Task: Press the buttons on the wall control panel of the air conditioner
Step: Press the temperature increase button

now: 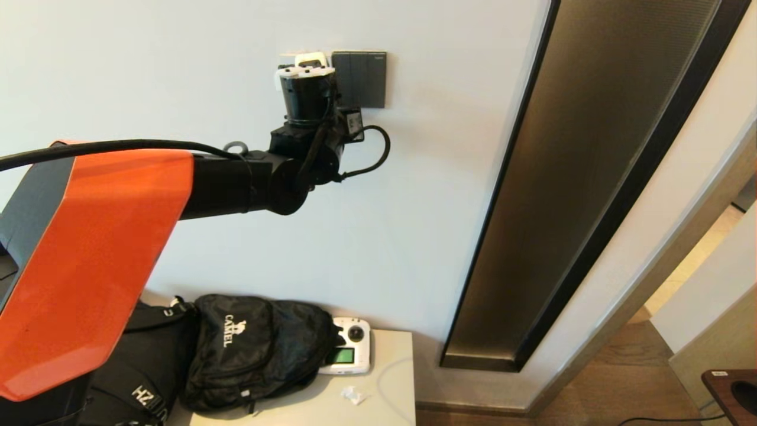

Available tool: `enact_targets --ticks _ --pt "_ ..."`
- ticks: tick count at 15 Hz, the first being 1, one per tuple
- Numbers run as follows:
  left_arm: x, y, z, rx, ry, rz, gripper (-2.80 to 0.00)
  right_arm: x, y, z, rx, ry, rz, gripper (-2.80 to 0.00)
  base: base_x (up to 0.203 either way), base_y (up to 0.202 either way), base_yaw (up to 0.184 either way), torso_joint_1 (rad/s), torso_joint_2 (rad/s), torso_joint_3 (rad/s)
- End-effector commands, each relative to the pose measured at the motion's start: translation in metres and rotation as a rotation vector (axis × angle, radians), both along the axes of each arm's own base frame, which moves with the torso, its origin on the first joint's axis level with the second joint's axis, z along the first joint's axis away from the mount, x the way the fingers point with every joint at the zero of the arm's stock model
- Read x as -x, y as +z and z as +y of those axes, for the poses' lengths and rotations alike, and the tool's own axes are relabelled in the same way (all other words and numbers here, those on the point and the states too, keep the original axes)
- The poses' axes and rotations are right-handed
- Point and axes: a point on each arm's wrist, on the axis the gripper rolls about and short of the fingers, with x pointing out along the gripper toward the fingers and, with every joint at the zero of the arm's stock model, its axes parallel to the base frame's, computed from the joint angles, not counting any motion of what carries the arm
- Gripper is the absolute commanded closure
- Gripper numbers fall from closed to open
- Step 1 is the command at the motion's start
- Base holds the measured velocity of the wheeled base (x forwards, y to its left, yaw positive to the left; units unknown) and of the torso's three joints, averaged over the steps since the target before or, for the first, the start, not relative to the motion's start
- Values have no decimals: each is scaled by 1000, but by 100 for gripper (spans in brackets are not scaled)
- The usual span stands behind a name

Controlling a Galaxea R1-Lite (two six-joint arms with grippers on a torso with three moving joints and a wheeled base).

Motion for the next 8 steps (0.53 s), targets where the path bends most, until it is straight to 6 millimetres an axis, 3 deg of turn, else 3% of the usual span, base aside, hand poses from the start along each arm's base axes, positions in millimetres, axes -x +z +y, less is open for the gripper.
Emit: enact_targets --ticks 1,8 --pt "2 -6 -6 -8 -7 14 0 0 0 0 0 0 0 0 0 0 0 0 0 0" --pt "12 1 8 -10 8 2 0 0 0 0 0 0 0 0 0 0 0 0 0 0"
